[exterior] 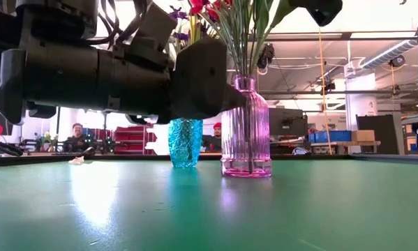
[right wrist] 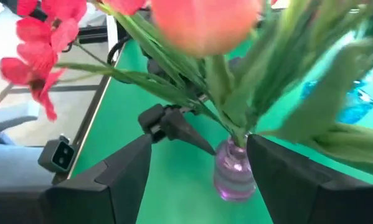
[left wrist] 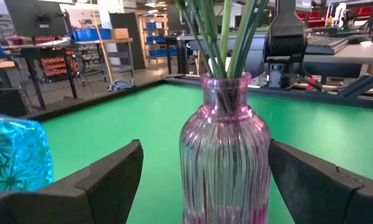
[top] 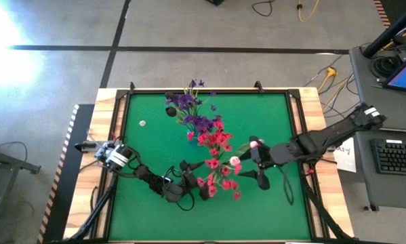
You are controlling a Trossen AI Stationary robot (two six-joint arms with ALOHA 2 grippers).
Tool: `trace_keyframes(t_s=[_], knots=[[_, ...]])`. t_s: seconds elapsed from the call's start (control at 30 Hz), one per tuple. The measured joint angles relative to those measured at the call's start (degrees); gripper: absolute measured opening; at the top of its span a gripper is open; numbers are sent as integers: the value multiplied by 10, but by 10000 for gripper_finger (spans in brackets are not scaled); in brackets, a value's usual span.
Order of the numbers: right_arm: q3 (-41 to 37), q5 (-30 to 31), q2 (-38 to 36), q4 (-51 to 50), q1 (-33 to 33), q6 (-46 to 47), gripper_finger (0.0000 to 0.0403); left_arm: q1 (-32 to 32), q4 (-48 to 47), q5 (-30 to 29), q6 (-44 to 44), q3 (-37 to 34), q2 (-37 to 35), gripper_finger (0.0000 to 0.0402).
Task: Sort flowers into vase by color
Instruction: Return to Home Position
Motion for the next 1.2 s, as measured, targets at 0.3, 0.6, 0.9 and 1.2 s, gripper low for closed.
trace_keyframes(t_s=[0.3, 0.6, 0.9, 1.2], knots=[[27, -11, 40, -64, 0, 34, 258, -10, 0, -27, 5, 1, -4, 323], [30, -11, 20, -117, 0, 69, 263, -31, 1, -106, 55, 1, -21, 323], [30, -11, -18, -162, 0, 75, 260, -44, 22, -126, 65, -10, -48, 323], [30, -6, -67, -160, 9, 43, 259, -59, 23, -46, 76, -88, -179, 323]])
